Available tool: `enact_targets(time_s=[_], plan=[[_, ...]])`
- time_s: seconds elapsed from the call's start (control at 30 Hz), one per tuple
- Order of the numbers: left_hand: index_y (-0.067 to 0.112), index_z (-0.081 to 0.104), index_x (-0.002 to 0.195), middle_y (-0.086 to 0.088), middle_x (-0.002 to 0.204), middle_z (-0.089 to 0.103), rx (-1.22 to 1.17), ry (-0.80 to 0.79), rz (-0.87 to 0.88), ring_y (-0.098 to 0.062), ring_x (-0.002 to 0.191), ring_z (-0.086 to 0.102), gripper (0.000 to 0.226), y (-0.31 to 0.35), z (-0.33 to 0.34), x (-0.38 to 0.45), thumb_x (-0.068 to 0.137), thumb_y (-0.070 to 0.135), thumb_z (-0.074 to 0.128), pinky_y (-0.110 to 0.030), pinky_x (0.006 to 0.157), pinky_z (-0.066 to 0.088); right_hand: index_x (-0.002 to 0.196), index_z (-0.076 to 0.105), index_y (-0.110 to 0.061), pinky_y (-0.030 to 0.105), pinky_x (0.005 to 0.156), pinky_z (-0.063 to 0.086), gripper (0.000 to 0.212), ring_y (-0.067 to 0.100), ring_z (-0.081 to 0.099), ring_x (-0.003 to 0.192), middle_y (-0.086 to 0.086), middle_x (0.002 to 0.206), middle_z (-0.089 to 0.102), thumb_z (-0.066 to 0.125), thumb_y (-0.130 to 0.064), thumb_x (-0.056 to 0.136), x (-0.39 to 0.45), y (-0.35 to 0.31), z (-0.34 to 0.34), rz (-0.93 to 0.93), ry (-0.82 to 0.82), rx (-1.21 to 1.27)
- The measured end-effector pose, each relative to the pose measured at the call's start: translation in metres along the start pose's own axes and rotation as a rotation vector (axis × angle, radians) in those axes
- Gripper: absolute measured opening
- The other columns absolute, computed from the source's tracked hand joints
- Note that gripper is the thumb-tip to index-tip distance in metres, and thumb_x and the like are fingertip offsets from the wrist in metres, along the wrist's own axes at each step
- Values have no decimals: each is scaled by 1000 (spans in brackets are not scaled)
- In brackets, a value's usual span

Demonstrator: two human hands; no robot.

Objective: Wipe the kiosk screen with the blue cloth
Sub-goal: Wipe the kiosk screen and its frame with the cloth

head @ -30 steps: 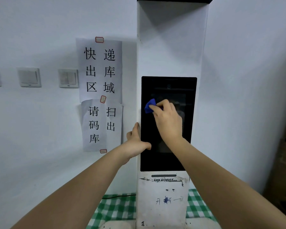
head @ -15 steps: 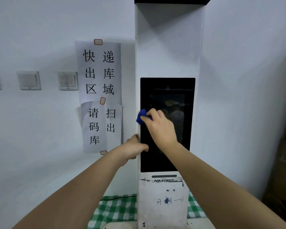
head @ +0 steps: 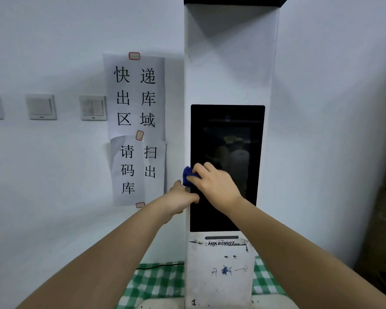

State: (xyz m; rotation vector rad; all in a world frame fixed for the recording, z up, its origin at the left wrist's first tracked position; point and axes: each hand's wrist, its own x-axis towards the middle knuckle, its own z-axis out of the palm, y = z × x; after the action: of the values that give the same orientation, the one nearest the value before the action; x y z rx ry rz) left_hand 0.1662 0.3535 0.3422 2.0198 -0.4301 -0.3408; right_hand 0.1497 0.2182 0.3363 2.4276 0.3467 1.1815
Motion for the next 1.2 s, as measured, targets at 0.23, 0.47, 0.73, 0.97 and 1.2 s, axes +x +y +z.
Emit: enact_targets(time_s=[0.23, 0.47, 0.73, 0.97, 1.2], plan=[[19, 16, 149, -1, 117, 44, -33, -28, 26, -16, 100, 47, 75, 1, 3, -2, 86, 13, 56, -25, 79, 44, 105, 68, -16, 23, 42, 39, 49, 20, 55, 76, 5, 98, 60, 84, -7, 59, 6, 2, 1, 350, 139, 87], [14, 28, 142, 2, 108, 42, -31, -4, 29, -15, 94, 46, 63, 0, 5, -3, 85, 12, 56, -28, 80, 43, 99, 70, -16, 26, 44, 39, 47, 23, 56, 76, 5, 92, 60, 85, -11, 54, -6, 9, 5, -8, 47, -26], [12, 29, 142, 1, 116, 39, 9, 9, 34, -18, 103, 45, 62, 1, 6, -5, 87, 12, 56, -32, 94, 46, 105, 68, -16, 23, 39, 36, 47, 21, 55, 75, 4, 95, 59, 82, -6, 61, -9, 5, 10, 276, 157, 81], [17, 15, 151, -5, 144, 36, 12, -14, 28, -18, 105, 44, 76, 1, 4, -5, 87, 14, 56, -29, 88, 44, 108, 68, -19, 24, 40, 36, 47, 23, 56, 80, 4, 98, 60, 81, -8, 65, -7, 31, -2, 365, 198, 66], [13, 22, 146, -1, 116, 33, 10, 2, 22, -19, 102, 43, 69, 3, 11, -5, 87, 14, 56, -35, 99, 46, 106, 69, -14, 25, 42, 34, 51, 25, 57, 75, 7, 93, 61, 82, -4, 58, -34, 25, 10, 84, 126, -20]])
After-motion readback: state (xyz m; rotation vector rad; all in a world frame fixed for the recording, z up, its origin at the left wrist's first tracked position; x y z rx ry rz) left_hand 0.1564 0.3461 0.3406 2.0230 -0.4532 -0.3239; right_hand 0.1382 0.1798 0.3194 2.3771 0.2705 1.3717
